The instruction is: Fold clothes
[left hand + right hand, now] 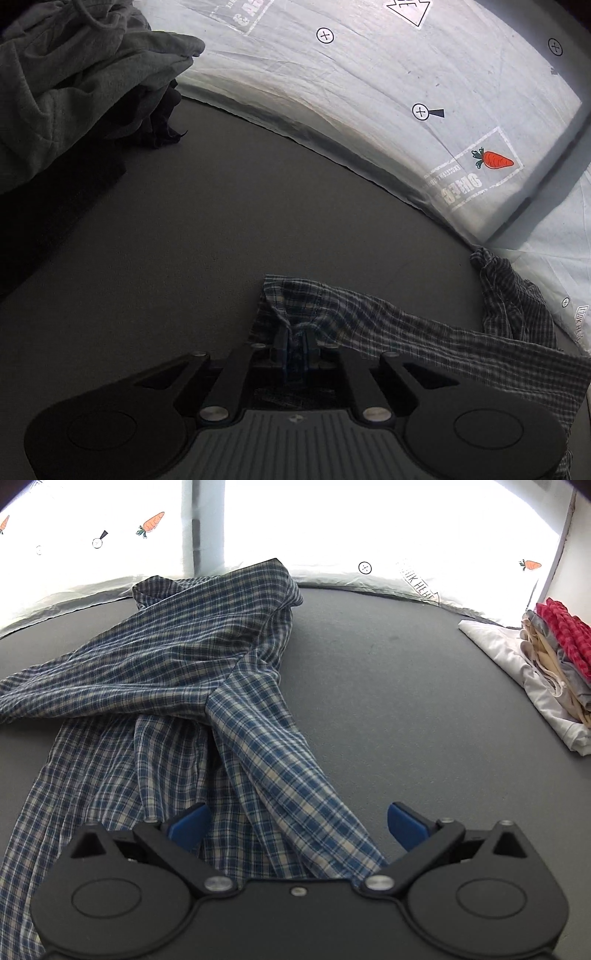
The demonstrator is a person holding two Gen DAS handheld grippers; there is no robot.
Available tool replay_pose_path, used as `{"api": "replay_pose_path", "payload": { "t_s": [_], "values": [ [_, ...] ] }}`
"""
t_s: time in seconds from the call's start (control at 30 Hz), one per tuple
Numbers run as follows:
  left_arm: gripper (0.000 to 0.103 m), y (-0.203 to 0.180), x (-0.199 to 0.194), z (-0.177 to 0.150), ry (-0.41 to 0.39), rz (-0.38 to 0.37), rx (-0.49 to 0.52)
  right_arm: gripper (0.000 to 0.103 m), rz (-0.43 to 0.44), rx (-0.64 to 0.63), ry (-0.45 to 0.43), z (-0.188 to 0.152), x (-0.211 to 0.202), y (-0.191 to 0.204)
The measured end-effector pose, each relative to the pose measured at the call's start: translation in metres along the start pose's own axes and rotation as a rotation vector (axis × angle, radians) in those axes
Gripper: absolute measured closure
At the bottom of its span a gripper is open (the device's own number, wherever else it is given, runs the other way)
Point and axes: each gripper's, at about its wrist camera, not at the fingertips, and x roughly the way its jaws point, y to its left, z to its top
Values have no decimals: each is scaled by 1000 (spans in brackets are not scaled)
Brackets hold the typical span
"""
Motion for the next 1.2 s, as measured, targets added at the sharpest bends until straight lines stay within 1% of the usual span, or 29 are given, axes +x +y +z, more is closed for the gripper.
{"api": "replay_pose_path", "payload": {
  "t_s": [0.03,0.07,0.1,0.13,0.17,0.2,0.3,0.4,0.47,0.5,0.57,0.63,0.7,0.83,0.87,1.0,1.03,1.07,1.1,1.13,1.17,1.2],
  "values": [
    [88,0,-6,-1,-10,1,0,0,-6,-1,-7,0,-2,0],
    [85,0,-12,-2,-21,0,2,0,-16,0,-12,-2,-6,4],
    [80,-2,-18,-3,-32,5,12,0,-27,1,-15,-2,-7,4],
    [77,-4,-24,-3,-42,11,23,0,-46,2,-17,-2,-7,8],
    [70,-6,-30,-4,-56,16,36,0,-55,2,-19,-2,-8,8],
    [67,-9,-37,-5,-70,22,49,0,-59,1,-25,-3,-11,5],
    [63,-20,-57,-14,-100,29,70,7,-55,2,-56,-9,-24,-3],
    [58,-34,-77,-32,-94,14,86,13,-43,7,-86,-21,-41,-15],
    [58,-46,-89,-51,-66,-15,106,23,-34,8,-86,-28,-48,-24],
    [58,-52,-94,-62,-50,-30,121,26,-25,9,-79,-33,-52,-31],
    [58,-70,-105,-89,-7,-60,178,38,-12,4,-55,-42,-55,-41],
    [58,-88,-114,-118,35,-82,258,42,-9,-9,-33,-51,-59,-48],
    [58,-106,-123,-148,78,-105,343,44,-10,-29,-19,-60,-63,-54],
    [58,-132,-140,-199,157,-183,456,59,-12,-73,8,-78,-73,-68],
    [58,-138,-144,-210,168,-198,482,64,-8,-77,7,-82,-77,-72],
    [58,-154,-157,-243,199,-237,560,66,-8,-102,2,-95,-92,-87],
    [58,-156,-160,-249,206,-249,574,69,1,-102,2,-98,-95,-90],
    [58,-159,-163,-255,214,-261,588,75,12,-101,4,-101,-99,-93],
    [60,-161,-166,-261,222,-272,601,79,33,-91,9,-104,-101,-97],
    [61,-163,-168,-267,242,-285,610,89,55,-82,14,-106,-102,-100],
    [64,-164,-169,-272,261,-293,617,98,81,-68,15,-109,-104,-103],
    [73,-164,-169,-277,279,-293,623,98,107,-49,16,-112,-104,-106]
  ]
}}
